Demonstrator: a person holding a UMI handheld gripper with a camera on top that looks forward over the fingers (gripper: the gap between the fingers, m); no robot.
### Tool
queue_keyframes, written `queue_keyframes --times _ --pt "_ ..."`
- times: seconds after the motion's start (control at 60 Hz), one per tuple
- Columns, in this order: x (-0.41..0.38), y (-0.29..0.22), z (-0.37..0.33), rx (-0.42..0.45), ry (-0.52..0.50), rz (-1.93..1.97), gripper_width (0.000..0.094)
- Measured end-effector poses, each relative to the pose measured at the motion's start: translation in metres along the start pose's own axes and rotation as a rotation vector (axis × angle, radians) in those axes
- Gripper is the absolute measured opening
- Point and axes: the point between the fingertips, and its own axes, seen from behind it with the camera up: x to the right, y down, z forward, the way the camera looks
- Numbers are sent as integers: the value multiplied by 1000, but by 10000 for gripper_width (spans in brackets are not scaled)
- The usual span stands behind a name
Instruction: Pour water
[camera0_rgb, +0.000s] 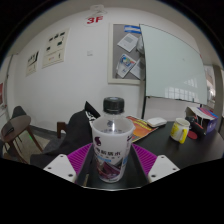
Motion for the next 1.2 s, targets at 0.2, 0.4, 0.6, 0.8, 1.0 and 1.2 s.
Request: queue_keyframes --times 0.2,0.4,0.6,0.8,1.0,1.2 --pt "-2 0 9 17 -17 14 479" --pt "-13 -1 5 37 -99 -17 372" --pt "-26 -43 -19 77 -210 25 371" --pt "-12 -160 -44 193 -464 394 371" --pt "58 -260 -54 280 -753 951 369" --pt "157 -270 -17 303 -914 1567 370"
